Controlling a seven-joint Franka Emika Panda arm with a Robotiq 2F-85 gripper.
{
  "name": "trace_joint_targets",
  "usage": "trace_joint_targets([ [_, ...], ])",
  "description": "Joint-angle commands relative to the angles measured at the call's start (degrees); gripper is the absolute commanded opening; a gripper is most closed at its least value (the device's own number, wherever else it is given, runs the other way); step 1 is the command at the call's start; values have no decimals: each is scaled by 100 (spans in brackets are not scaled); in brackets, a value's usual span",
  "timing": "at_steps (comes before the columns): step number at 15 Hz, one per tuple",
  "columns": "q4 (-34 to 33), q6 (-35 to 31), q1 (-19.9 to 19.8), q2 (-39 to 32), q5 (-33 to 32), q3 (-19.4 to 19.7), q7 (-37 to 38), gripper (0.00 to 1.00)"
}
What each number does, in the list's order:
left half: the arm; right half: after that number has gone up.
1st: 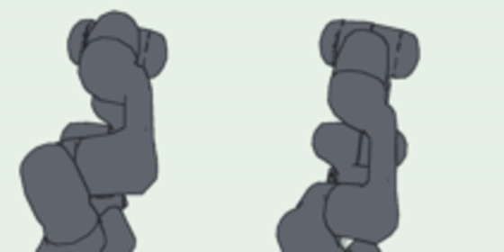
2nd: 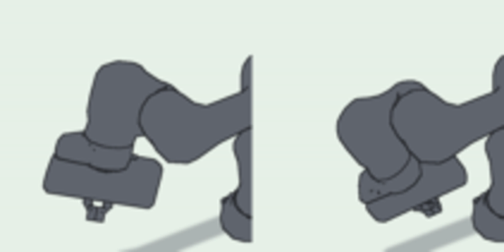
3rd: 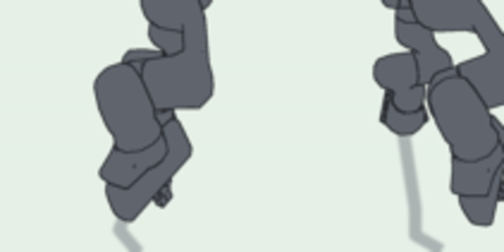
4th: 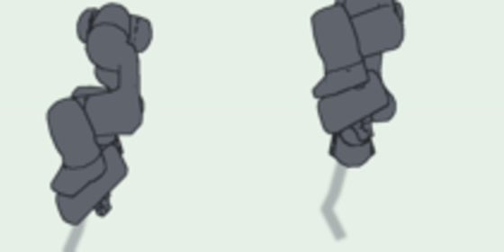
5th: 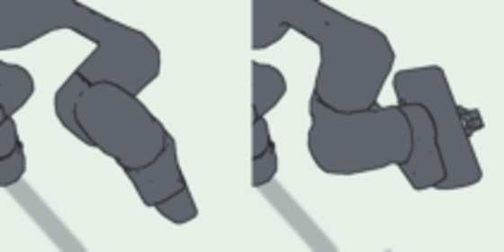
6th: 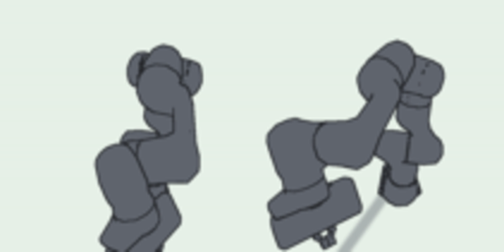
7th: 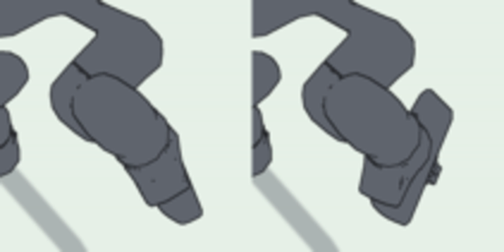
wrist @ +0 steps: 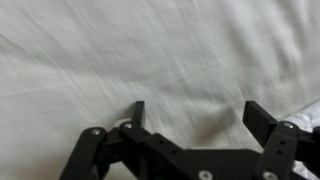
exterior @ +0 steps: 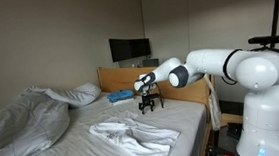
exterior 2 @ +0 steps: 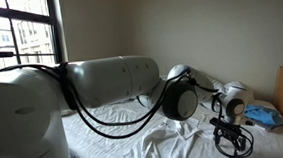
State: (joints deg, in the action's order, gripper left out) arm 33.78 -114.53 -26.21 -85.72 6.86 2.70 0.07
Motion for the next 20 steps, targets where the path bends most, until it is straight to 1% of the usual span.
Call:
trace_joint_targets([
  [1,89,28,-450,0,201,-363,-1007,100],
  [3,69,45,-725,0,357,-615,-1736,100],
  [5,37,141,-922,1,441,-774,-2371,100],
  [10,58,450,-1278,3,630,-1196,-3837,100],
  [13,54,803,-1360,4,672,-1295,-4658,100],
  [16,17,1355,-1325,8,547,-1197,-5373,100],
  [17,12,1074,-1241,10,637,-1092,-4890,100],
  [20,8,1245,-1241,10,637,-1082,-5179,100],
])
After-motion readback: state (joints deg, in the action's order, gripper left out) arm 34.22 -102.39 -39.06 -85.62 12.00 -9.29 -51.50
